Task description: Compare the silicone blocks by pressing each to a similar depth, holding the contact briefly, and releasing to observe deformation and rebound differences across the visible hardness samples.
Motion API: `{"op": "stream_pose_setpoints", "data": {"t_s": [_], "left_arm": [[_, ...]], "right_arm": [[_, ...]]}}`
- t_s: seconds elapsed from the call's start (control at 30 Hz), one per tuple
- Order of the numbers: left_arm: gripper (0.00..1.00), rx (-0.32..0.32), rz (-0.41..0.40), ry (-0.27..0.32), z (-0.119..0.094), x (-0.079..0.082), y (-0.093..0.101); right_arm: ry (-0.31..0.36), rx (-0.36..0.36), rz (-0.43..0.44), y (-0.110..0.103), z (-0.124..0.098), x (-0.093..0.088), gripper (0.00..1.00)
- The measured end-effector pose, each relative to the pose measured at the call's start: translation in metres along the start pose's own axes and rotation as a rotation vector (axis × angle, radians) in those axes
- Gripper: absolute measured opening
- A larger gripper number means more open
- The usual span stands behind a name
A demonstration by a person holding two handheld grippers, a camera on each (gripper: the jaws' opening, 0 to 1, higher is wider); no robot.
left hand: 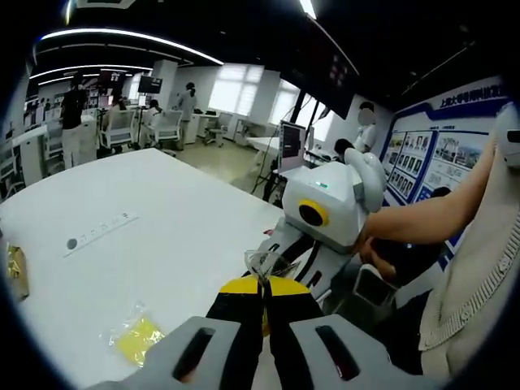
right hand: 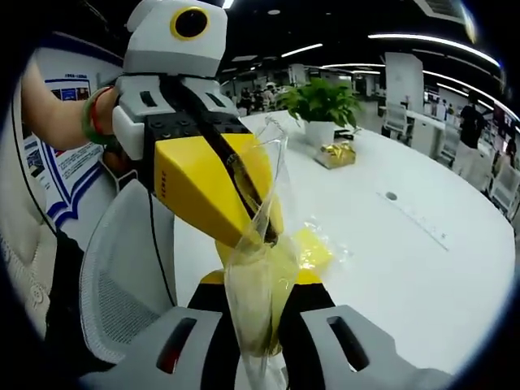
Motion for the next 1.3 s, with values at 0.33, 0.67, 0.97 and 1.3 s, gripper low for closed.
{"op": "stream_pose_setpoints", "data": {"t_s": [0.33,0.67,0.97,1.3], "left_arm": [[0.0,0.003,0.002,-0.004,-0.001,-0.001,-0.001],[0.0,0.012,-0.001,-0.008,-0.001,-0.003,0.0],[0.0,0.031,-0.003,-0.016,-0.001,-0.004,0.003],[0.0,0.029,-0.016,-0.031,-0.001,-0.008,0.006]], "right_arm": [[0.002,0.001,-0.01,-0.001,0.001,0.0,0.11],[-0.007,0.006,0.002,-0.003,-0.001,-0.002,0.12],[-0.013,0.017,0.038,-0.006,-0.003,-0.003,0.17],[-0.001,0.051,-0.012,-0.01,-0.003,-0.006,0.22]]}}
Point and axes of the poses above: the point that each gripper's makers call its tool centre point, and the gripper's own axes: z roughly forward along the fingers, y roughly to its right, x roughly out of its top, the point moved 1 cm from there along -z, roughly backward along the fingers, and after that the axes turned 11 degrees about y, right-handed, at the moved point
